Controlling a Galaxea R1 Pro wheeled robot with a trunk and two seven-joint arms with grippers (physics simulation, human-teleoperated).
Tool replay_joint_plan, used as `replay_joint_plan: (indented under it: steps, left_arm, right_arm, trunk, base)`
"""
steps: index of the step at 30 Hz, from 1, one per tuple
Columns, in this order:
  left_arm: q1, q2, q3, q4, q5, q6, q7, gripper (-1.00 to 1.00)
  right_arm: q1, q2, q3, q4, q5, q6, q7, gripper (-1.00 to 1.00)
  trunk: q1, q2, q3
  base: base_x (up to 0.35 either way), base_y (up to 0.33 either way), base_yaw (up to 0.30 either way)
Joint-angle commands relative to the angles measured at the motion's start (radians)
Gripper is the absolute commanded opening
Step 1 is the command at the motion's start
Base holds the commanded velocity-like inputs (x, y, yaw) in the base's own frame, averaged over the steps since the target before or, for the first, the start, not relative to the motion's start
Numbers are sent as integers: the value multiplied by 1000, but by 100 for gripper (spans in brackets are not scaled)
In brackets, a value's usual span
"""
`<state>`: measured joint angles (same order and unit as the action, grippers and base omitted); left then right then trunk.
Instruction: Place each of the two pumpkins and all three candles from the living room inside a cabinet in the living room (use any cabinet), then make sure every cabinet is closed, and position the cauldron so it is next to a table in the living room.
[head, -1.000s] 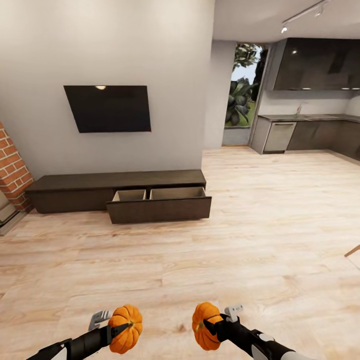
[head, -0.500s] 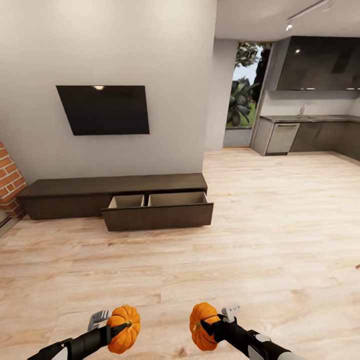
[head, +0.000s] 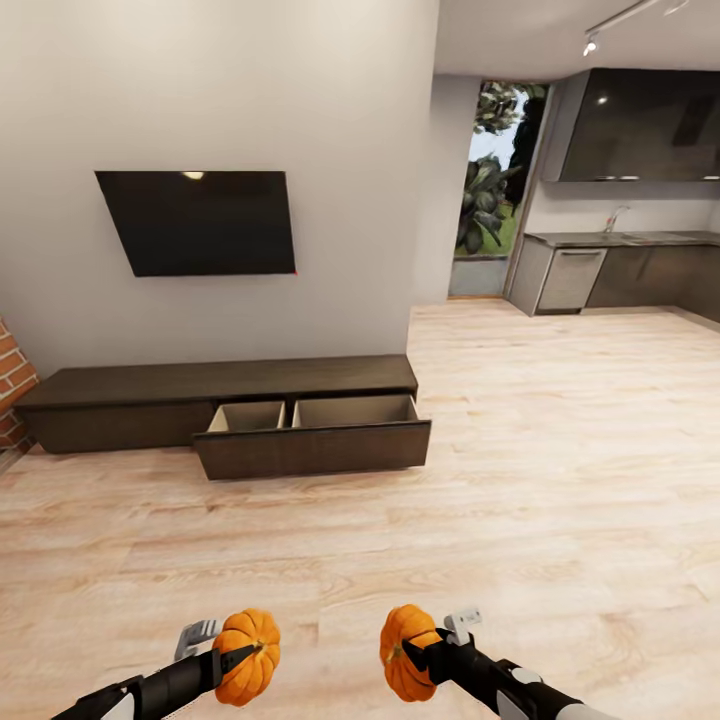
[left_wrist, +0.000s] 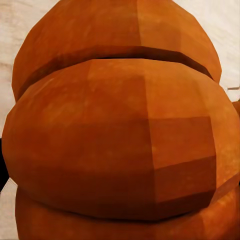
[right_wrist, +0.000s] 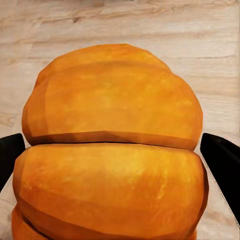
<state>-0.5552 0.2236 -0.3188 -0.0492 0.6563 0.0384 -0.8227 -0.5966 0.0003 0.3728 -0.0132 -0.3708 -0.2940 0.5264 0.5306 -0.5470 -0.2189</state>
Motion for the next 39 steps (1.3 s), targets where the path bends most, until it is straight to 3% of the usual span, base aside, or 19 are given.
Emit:
replay_joint_plan:
  steps: [1,27,32,39]
  left_arm:
    - [0,0,6,-1,2,0,-1,-100]
    - [0,2,6,1,2,0,-1,-100]
    - [0,2,6,2,2,0,-1,-100]
    - [0,2,6,2,2,0,-1,-100]
  right_arm:
    - [0,1,-4,-1,0,0,0,-100]
    - [0,0,-5,-1,-1,-2,-5,-100]
    - [0,2,-1,-2,1,-1,-62,-100]
    - [0,3,14,-2,3,1,-77,-100]
  trunk:
    - [0,0,0]
    - [0,0,0]
    - [0,0,2]
    - [0,0,9]
  base:
    - [329,0,0]
    - [329,38,0]
    - [329,86,29]
    - [329,86,210]
